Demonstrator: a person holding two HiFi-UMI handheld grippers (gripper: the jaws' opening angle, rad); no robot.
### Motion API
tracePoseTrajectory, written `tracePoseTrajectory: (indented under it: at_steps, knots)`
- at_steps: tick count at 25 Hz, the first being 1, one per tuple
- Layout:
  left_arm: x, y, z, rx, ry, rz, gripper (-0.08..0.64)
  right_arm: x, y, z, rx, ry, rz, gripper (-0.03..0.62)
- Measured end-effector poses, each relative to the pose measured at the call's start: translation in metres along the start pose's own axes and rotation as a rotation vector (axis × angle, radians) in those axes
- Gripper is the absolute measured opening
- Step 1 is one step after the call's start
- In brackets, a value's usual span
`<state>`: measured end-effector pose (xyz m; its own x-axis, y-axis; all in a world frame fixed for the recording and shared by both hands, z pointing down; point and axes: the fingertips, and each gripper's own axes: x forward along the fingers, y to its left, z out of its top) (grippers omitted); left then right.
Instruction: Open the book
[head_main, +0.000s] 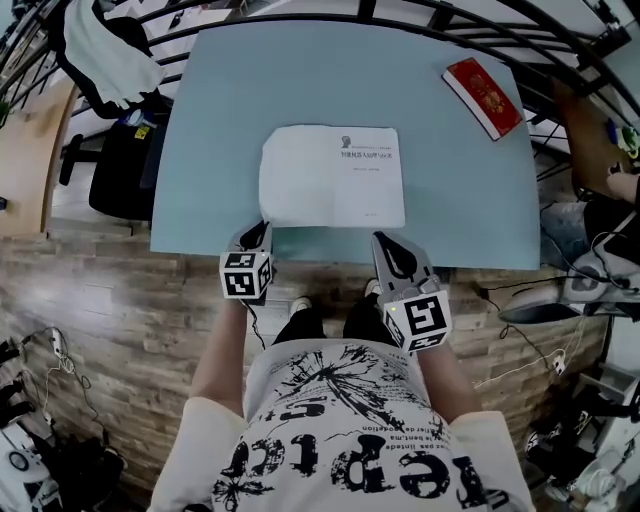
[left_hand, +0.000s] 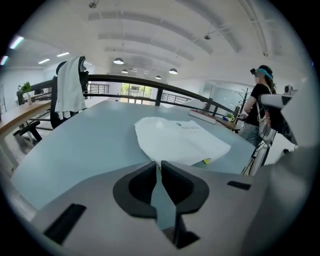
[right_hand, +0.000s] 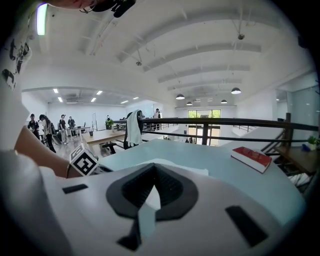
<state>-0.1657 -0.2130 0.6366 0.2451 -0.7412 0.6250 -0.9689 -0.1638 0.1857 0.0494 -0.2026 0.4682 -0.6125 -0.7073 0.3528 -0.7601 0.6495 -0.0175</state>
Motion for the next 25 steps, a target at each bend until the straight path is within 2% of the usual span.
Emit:
tracePoseTrajectory:
  at_steps: [5,9,12,19,25]
  knots:
    - [0.005,0.01,-0.022,-0.007,0.081,-0.021,0.08,0.005,0.012,-0.002,0.017,-0.007,-0.021,0.009]
    - [-0.008,0.013,-0.017,-0.002,0.052,-0.015,0.092,0.005,0.016,0.003,0.016,-0.033,-0.034,0.009]
    - [-0.026,0.005,0.011,0.004,-0.032,-0.019,0.092,-0.001,0.016,0.014,0.011,-0.063,-0.044,0.009]
    - [-0.076,-0.043,0.116,0.077,-0.307,-0.077,0.091,-0.021,0.004,0.053,-0.032,-0.181,-0.06,0.009]
    - [-0.12,-0.101,0.177,0.218,-0.486,-0.135,0.044,-0.045,-0.014,0.086,-0.055,-0.296,-0.073,0.009]
